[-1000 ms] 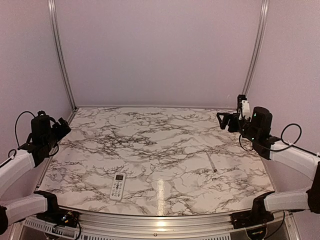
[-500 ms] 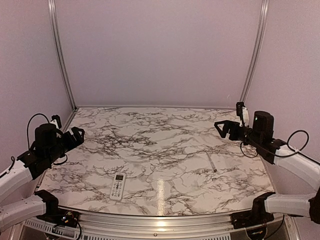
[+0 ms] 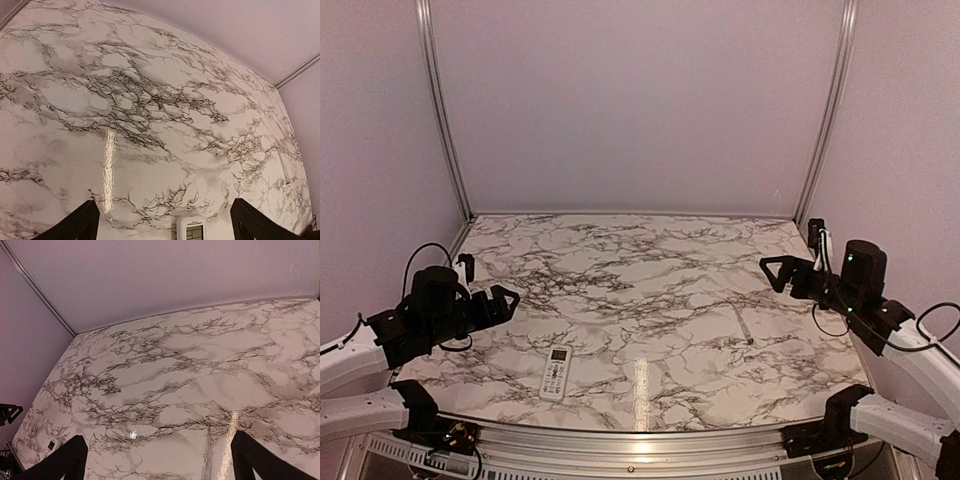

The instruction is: Unload the batteries from the remote control

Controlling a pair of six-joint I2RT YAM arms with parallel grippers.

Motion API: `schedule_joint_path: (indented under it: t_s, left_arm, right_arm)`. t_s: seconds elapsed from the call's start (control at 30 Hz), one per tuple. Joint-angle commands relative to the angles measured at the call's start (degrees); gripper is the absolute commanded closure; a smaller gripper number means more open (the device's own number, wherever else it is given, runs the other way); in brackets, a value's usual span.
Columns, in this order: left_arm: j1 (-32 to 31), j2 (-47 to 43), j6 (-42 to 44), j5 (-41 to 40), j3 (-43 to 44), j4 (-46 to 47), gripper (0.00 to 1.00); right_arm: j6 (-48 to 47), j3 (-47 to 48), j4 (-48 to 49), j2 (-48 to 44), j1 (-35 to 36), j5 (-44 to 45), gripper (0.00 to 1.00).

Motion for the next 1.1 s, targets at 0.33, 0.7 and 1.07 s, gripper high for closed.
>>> schedule_joint_path:
  t_s: [0.33,0.7,1.07]
  left_arm:
    - [-22.85,21.04,-5.19,-11.37,6.57,-2.99,0.05]
    - [-28.05,43.44,-5.19,-11.56,17.10,-7.30,0.01]
    - [-30.32,47.50,-7.33,-10.67,18.65,-10.73,0.19]
  right_arm:
    - [0.99,-1.85,-4.05,-1.32,0.74,3.63,0.02]
    - [0.51,-2.68,-4.34,-2.22,0.73,4.46,0.02]
    - [0.20,-3.83,-4.50,-3.75,0.70,4.99,0.01]
